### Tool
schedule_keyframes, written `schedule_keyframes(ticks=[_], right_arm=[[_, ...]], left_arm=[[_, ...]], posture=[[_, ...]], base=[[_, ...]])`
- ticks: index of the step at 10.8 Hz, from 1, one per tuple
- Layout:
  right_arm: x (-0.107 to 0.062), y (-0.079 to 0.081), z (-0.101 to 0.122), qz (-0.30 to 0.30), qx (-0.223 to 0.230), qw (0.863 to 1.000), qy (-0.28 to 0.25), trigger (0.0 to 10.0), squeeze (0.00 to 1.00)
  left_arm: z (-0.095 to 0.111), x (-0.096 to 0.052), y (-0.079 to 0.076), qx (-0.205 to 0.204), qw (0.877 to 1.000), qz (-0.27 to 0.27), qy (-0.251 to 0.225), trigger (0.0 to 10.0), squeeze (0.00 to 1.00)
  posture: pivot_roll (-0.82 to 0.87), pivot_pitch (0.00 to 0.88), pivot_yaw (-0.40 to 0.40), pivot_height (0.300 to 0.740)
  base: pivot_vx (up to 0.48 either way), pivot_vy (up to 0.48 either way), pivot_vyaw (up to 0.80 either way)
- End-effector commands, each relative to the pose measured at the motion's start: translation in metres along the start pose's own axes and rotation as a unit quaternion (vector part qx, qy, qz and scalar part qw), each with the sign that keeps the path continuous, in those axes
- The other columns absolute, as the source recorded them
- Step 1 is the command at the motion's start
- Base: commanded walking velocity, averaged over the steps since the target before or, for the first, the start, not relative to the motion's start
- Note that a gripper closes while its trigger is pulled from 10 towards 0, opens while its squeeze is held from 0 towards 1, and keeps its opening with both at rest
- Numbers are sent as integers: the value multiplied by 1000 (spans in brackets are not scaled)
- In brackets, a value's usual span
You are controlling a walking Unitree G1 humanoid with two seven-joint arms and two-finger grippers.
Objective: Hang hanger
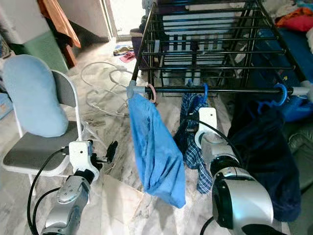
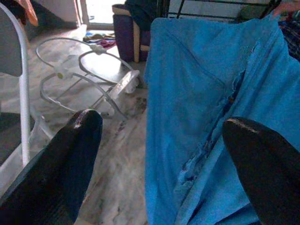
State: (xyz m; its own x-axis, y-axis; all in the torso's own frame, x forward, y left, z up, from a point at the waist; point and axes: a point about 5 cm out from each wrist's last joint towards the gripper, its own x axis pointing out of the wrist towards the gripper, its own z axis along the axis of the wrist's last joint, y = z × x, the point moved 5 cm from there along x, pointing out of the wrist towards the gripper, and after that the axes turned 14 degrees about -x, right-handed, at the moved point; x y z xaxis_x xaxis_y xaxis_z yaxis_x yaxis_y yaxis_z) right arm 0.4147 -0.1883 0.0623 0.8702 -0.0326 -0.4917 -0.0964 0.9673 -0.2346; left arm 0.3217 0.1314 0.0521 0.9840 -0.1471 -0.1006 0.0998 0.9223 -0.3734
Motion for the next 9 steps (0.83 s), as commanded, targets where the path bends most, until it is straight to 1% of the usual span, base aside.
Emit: schedule_keyframes(ticks=[1,4,5,6,7,9], right_arm=[[0,6,-16,9,6,1000,24,10000,0],[-1,5,-25,7,8,999,35,10000,0],[-1,5,-24,7,20,999,30,10000,663],[-1,5,-22,6,33,999,22,10000,1000],[-1,4,-17,5,35,999,12,10000,1000],[-1,-2,-4,-8,13,1000,-15,10000,1000]], left_arm=[[1,1,4,7,1000,4,3,10000,0],[1,1,3,9,1000,3,5,10000,0],[1,1,3,9,1000,3,5,10000,0],[1,1,3,9,1000,3,5,10000,0],[1,1,3,9,1000,3,5,10000,0],[1,2,3,8,1000,4,4,10000,0]], posture=[[-80,0,69,740],[-79,0,74,740],[-79,0,74,740],[-79,0,74,740],[-80,0,75,740],[-81,0,71,740]], base=[[0,0,0],[0,0,0],[0,0,0],[0,0,0],[0,0,0],[0,0,0]])
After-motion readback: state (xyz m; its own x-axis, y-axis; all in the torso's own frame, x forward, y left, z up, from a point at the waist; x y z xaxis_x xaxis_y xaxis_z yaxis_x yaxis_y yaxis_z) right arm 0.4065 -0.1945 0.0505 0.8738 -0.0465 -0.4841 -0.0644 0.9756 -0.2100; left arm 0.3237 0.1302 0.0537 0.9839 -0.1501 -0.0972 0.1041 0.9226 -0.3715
